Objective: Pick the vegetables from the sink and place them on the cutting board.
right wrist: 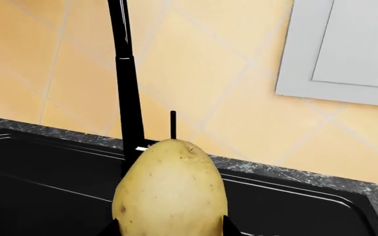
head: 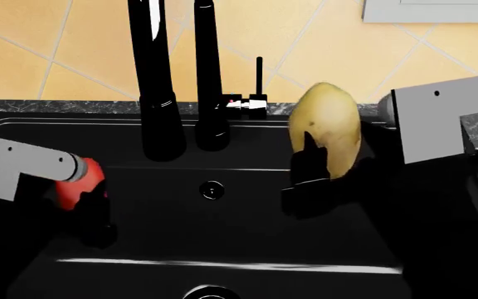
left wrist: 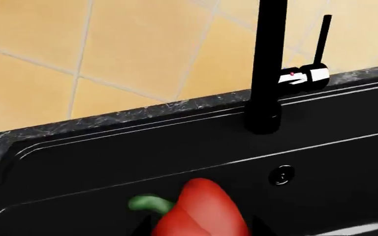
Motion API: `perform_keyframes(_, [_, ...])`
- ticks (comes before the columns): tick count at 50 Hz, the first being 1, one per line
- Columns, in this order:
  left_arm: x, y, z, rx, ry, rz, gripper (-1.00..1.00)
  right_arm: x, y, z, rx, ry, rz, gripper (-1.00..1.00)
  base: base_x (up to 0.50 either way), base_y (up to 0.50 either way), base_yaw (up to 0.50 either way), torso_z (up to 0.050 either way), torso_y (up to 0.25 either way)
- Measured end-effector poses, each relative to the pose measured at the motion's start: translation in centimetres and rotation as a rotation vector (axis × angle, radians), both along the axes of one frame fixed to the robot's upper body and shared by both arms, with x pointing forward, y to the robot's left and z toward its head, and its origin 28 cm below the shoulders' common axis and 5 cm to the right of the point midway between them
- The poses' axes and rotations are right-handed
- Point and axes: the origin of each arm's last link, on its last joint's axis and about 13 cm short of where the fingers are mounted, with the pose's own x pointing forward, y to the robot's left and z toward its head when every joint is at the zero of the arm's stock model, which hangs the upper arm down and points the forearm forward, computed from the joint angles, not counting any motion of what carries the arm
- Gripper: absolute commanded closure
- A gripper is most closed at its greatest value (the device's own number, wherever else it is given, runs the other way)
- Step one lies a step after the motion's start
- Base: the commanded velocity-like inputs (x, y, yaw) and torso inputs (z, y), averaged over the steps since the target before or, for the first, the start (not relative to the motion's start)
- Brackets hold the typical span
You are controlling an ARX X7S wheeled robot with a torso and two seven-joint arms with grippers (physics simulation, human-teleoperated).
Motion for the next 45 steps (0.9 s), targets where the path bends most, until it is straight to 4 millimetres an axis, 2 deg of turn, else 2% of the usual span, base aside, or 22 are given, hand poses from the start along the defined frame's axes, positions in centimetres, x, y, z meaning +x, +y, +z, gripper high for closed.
perform_keyframes(13, [-2.0, 1.3, 3.6, -0.036, -0.114, 0.010, 1.00, -0.1, -0.7, 0.1, 0.029, -0.071, -0.049, 1.00, 0.00, 0.00, 0.00, 0.000, 0.001])
perform_keyframes(23, [-2.9, 2.1, 5.1, -0.039, -0.168, 0.009, 1.00, -0.2, -1.0, 0.1, 0.034, -0.101, -0.078, 1.00, -0.02, 0.00, 0.00, 0.000, 0.000])
perform_keyframes(45, [-4.2, 2.4, 5.9, -0.026, -0.196, 0.000, 1.00, -0.9, -1.2, 0.0, 0.041, -0.100, -0.103, 1.00, -0.49, 0.00, 0.00, 0.000, 0.000])
